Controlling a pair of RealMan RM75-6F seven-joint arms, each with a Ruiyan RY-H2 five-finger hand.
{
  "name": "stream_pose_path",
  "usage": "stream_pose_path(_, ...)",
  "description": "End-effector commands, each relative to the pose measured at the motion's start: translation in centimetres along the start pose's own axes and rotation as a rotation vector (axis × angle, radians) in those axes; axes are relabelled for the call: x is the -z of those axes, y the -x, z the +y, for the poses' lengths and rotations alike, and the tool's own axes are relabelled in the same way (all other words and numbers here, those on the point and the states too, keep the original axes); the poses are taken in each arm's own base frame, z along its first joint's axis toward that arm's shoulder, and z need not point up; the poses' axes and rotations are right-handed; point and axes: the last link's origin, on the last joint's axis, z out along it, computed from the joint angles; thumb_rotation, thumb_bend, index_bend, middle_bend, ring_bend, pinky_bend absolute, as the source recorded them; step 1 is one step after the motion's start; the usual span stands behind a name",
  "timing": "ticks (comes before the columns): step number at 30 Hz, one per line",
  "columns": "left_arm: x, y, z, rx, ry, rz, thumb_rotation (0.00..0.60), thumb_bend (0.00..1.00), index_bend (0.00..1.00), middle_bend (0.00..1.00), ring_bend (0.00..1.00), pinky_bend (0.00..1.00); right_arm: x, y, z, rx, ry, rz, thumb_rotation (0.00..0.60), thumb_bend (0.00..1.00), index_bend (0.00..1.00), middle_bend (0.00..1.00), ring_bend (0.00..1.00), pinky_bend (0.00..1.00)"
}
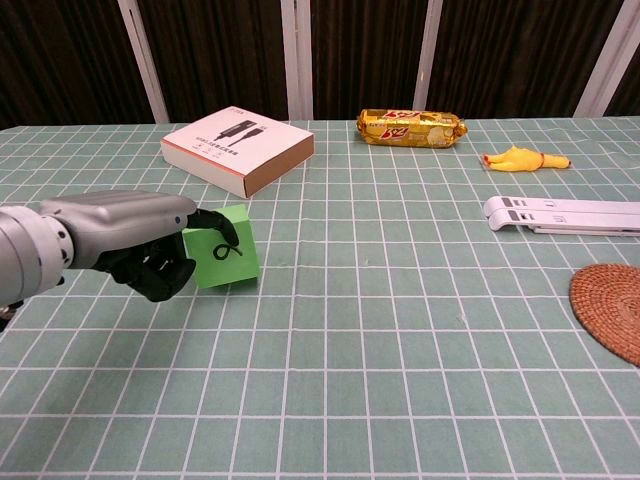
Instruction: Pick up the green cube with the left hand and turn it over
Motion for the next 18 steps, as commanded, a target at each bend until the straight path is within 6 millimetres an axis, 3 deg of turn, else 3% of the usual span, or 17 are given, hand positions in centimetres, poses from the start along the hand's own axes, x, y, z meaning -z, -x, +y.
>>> stream_pose_path(1, -0.6, -0.2, 0.4, -0.006, -0.005, 0.004, 0.600, 0.84, 0.19, 0.83, 0.73, 0.80, 0.0, 0.0, 0.0, 0.001, 0.001, -0.002, 0.600, 0.07, 0.05, 0.00, 0.00, 0.00)
stream_pose_path(18, -3.1, -0.2, 2.2, -0.035, -0.039, 0.025, 0.600, 0.84, 0.19, 0.84, 0.73, 0.80, 0.0, -0.1, 0.1, -0.006, -0.001, -0.013, 0.600, 0.07, 0.05, 0.00, 0.00, 0.00)
